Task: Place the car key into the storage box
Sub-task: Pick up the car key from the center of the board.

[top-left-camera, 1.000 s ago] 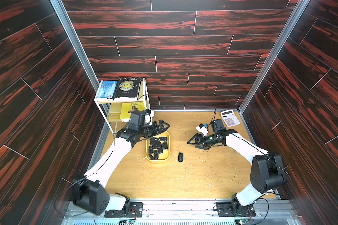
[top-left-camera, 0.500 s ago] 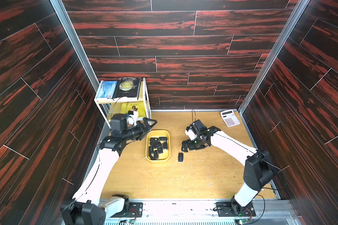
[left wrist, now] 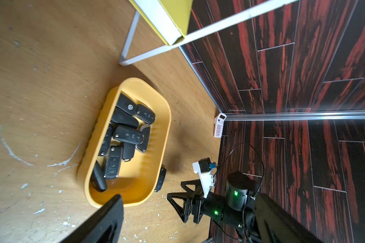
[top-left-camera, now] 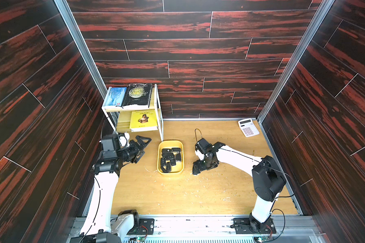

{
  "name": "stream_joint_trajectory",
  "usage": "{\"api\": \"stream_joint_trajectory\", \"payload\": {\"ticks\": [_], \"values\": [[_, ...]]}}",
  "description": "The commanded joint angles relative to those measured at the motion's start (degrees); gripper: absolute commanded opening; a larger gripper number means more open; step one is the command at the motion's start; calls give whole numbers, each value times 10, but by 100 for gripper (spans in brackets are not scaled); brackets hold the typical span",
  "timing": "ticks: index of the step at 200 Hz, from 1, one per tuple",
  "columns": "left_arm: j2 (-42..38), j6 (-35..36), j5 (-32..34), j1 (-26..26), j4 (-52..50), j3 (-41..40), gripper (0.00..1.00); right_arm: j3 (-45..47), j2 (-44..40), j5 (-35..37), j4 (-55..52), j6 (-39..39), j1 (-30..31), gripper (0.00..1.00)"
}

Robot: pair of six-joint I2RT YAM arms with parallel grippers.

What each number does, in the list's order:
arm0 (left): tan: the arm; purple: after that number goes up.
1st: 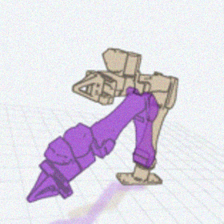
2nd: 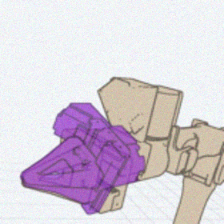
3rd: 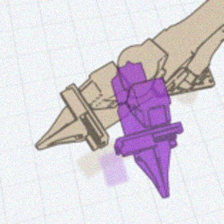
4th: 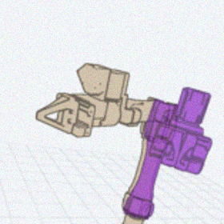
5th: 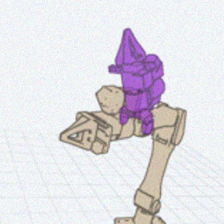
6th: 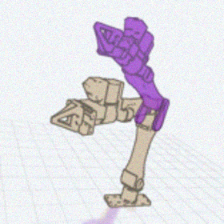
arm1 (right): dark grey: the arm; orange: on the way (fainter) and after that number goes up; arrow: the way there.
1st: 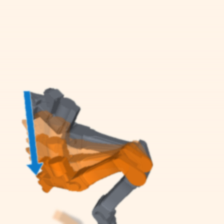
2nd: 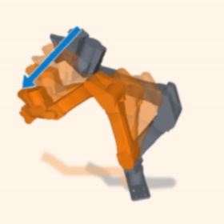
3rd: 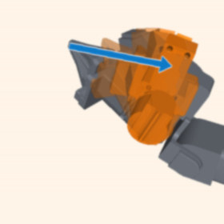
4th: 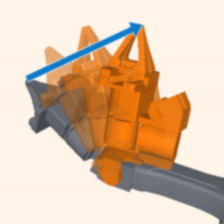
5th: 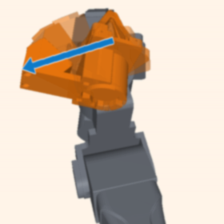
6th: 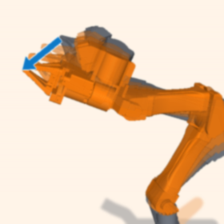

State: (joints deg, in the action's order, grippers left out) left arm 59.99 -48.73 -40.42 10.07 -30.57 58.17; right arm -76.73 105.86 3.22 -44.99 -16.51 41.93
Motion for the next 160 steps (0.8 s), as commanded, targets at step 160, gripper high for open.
{"api": "stream_joint_trajectory", "payload": {"ticks": [160], "values": [[63, 87, -44, 5, -69, -79, 100, -81, 128, 17, 4, -28, 30, 74]]}}
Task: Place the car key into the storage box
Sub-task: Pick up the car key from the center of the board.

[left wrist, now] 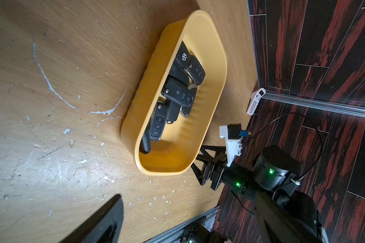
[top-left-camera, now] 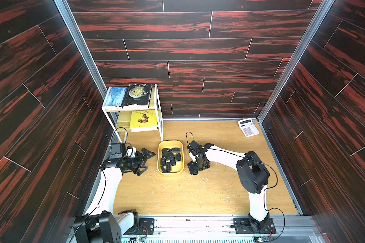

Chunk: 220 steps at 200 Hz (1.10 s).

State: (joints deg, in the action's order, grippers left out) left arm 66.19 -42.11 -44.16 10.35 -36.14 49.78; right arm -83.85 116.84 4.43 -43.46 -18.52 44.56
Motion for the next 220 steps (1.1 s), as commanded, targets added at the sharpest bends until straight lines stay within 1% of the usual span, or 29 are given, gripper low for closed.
{"api": "stream_joint_trajectory", "payload": {"ticks": [1, 15, 29, 39, 53, 77, 101, 130, 158, 193, 220], "values": [[1, 20, -7, 2, -13, 5, 100, -10, 19, 5, -11, -8, 4, 73], [-3, 22, -7, 3, -13, 5, 100, -10, 20, 7, -12, -9, 4, 68], [-5, 25, -8, 2, -12, 5, 100, -10, 20, 8, -13, -9, 5, 59], [-5, 26, -5, 2, -12, 3, 100, -10, 20, 8, -14, -8, 4, 57], [-4, 28, -7, 2, -12, -1, 100, -13, 21, 9, -17, -8, 4, 47], [-2, 24, -9, 2, -3, -8, 100, -18, 22, 12, -22, -8, 6, 36], [0, 24, -8, 2, 0, -6, 100, -21, 15, 17, -25, -9, 5, 32], [8, 27, 2, 3, -1, 4, 100, -38, -3, 20, -44, -9, 6, 31], [18, 30, 11, 2, 0, 14, 100, -76, -30, 21, -80, -7, 12, 31], [50, 39, 48, 2, -3, 35, 100, -178, -46, 41, -149, -8, 42, 31], [87, 55, 62, 3, -17, 59, 100, -290, -25, 54, -203, -9, 63, 31]]}}
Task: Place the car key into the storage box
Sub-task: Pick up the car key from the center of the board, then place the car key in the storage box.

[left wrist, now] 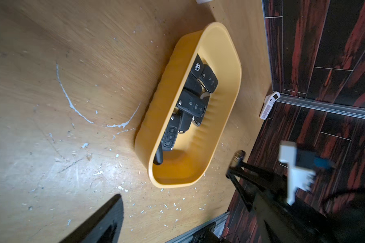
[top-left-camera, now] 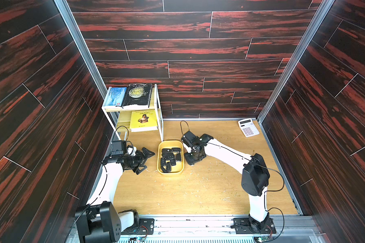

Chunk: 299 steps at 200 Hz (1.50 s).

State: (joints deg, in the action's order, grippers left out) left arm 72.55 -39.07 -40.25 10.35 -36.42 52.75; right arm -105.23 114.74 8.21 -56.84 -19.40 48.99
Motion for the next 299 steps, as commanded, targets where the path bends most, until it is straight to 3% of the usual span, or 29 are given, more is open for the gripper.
{"api": "stream_joint_trajectory", "payload": {"ticks": [1, 47, 84, 115, 201, 224, 240, 261, 281, 299], "values": [[24, 26, 23, 3, -14, 30, 100, -80, -2, 17, -71, 0, 19, 31], [82, 61, 34, 2, -36, 61, 100, -225, 60, 8, -115, 5, 32, 31], [164, 97, 39, 1, -63, 84, 86, -295, 110, -8, -115, 8, 39, 31], [207, 101, 53, -7, -47, 98, 82, -316, 148, 14, -102, 16, 39, 31], [275, 85, 84, -66, -29, 150, 79, -364, 210, -8, -96, 17, 39, 31], [296, 88, 101, -77, -29, 153, 66, -364, 211, 4, -94, 15, 37, 31], [295, 95, 122, -82, -35, 154, 64, -364, 215, 0, -88, 16, 35, 30], [299, 101, 129, -86, -41, 156, 47, -364, 222, -14, -78, 19, 34, 30], [304, 104, 127, -89, -43, 158, 46, -364, 231, -34, -71, 18, 34, 30], [304, 105, 125, -90, -42, 159, 34, -364, 239, -45, -70, 17, 34, 30]]}}
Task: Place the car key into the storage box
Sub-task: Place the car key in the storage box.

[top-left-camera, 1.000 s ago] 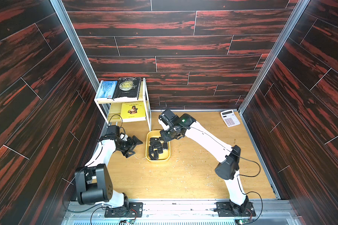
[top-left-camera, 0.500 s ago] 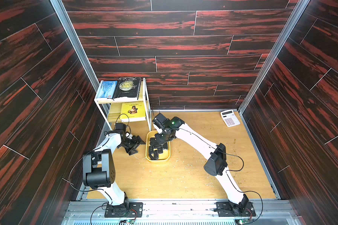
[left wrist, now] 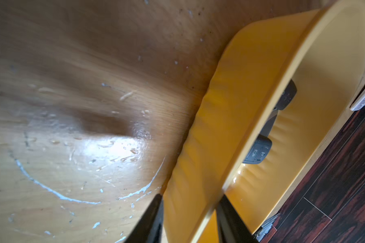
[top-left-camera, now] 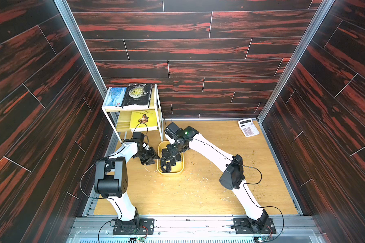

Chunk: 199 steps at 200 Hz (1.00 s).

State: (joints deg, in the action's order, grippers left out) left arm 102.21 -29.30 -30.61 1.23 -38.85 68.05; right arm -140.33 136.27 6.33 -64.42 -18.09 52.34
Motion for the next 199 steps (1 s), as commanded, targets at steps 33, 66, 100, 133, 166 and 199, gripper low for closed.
{"api": "stream_joint_trajectory", "payload": {"ticks": [33, 66, 100, 133, 166, 199], "values": [[6, 10, 24, -2, -20, 12, 24, 2, 35, -27, 10, 2, 0, 30], [8, 12, 23, -3, -21, 13, 24, 19, 45, -1, 16, -2, 0, 30], [11, 11, 17, -4, -17, 12, 24, 1, 82, 45, -16, -6, -1, 30], [12, 13, 13, -4, -16, 13, 25, 3, 100, 79, -14, -13, -3, 31], [11, 14, 11, -4, -17, 14, 25, 3, 115, 94, -8, -22, -7, 31], [12, 16, 7, -4, -15, 15, 26, 4, 124, 97, -4, -27, -8, 32]]}}
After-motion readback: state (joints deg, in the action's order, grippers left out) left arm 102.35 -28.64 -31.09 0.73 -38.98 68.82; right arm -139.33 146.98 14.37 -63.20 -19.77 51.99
